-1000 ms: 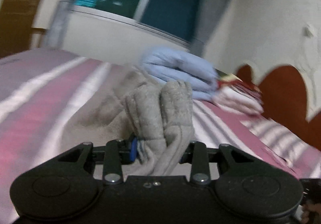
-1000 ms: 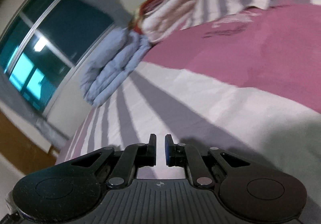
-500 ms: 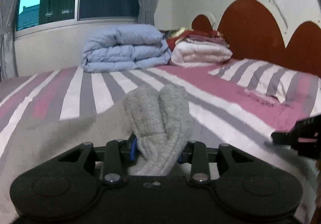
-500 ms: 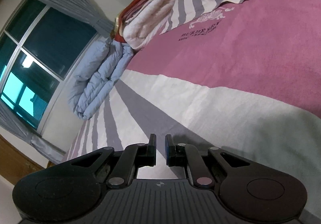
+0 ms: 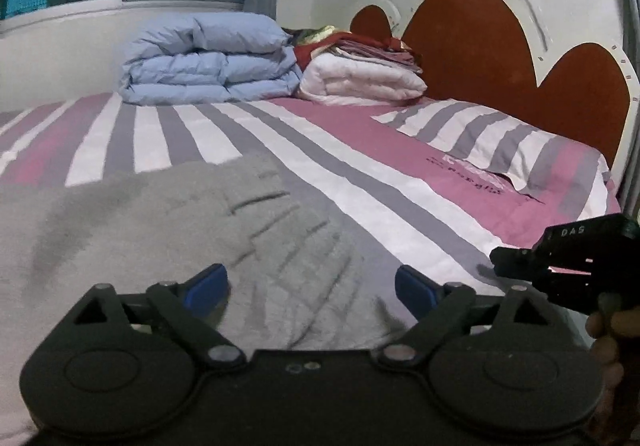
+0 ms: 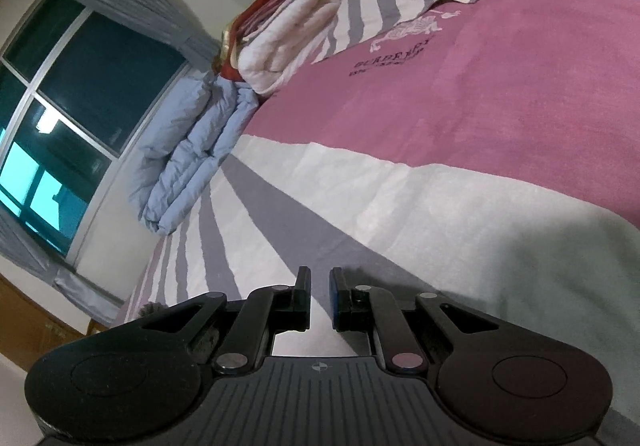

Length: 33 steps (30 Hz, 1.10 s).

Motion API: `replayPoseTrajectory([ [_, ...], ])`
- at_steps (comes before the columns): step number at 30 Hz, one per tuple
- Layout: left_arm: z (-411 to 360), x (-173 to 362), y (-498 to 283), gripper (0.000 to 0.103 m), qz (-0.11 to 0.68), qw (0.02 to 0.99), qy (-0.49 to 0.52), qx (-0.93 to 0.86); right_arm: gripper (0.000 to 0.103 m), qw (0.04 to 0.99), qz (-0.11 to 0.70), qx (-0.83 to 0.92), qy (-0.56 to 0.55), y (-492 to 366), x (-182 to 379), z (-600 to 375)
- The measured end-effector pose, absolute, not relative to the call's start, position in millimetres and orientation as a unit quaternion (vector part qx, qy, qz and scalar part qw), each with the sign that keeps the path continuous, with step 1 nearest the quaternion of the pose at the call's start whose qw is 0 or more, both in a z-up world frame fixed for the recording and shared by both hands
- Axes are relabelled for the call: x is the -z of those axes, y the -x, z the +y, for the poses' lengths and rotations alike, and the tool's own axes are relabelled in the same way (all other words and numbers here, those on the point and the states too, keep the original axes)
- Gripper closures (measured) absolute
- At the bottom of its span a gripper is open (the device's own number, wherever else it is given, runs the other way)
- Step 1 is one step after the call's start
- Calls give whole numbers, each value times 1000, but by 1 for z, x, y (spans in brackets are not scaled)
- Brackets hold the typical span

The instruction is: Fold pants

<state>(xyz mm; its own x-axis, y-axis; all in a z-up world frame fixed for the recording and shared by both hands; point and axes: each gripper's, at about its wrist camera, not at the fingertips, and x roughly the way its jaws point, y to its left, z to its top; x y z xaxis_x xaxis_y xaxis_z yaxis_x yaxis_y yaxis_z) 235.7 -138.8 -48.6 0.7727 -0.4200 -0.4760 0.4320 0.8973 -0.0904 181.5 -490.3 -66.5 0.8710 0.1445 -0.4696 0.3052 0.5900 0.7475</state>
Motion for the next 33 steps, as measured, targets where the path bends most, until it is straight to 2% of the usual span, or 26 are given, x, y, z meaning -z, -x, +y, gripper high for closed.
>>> replayPoseTrajectory([
  [3,-139,39,-235,19,246,944,-29,218,92,861,251,45,-440,-181,64,-486],
  [5,-136,34,-235,19,242,946,-35,213,86,865,253,45,-431,-182,62,-482],
  [7,-132,29,-233,19,241,947,-41,209,52,871,250,45,-421,-183,59,-479],
  [8,-128,28,-232,19,240,948,-42,206,48,875,246,43,-414,-182,56,-476],
  [18,-83,26,-223,19,240,956,-31,165,47,910,243,-16,-336,-185,38,-435],
  [24,15,37,-217,19,244,967,-4,69,47,911,216,-117,-332,-181,26,-415],
  [27,68,43,-211,15,240,971,19,14,48,897,234,-180,-330,-190,24,-393],
  [33,141,62,-201,15,249,960,113,-56,48,870,306,-213,-322,-218,37,-351],
])
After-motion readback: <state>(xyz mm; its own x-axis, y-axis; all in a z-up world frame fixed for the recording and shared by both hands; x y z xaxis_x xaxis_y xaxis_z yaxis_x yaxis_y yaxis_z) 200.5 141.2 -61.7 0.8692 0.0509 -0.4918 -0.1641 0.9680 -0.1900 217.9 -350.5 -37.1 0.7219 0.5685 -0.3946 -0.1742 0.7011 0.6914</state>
